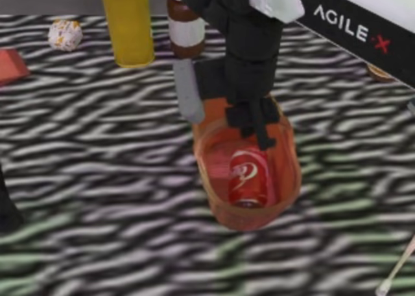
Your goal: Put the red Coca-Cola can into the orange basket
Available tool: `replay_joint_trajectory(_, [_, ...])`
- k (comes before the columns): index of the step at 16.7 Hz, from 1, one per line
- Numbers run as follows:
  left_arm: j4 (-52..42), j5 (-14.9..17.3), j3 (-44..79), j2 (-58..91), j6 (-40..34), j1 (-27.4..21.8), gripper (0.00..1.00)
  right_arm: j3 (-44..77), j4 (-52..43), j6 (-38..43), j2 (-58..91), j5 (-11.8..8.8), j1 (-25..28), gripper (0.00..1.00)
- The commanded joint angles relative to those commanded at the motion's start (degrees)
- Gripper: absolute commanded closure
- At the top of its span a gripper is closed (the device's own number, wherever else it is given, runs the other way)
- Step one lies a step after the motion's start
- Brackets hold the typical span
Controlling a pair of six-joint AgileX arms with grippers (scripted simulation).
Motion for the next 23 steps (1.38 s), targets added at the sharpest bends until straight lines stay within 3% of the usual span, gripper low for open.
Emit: replay_joint_trajectory(23, [0.00, 0.00, 0.00, 0.00, 0.00, 0.00, 0.00, 2.43, -2.34, -0.48, 0.24, 0.14, -0.33, 1.00])
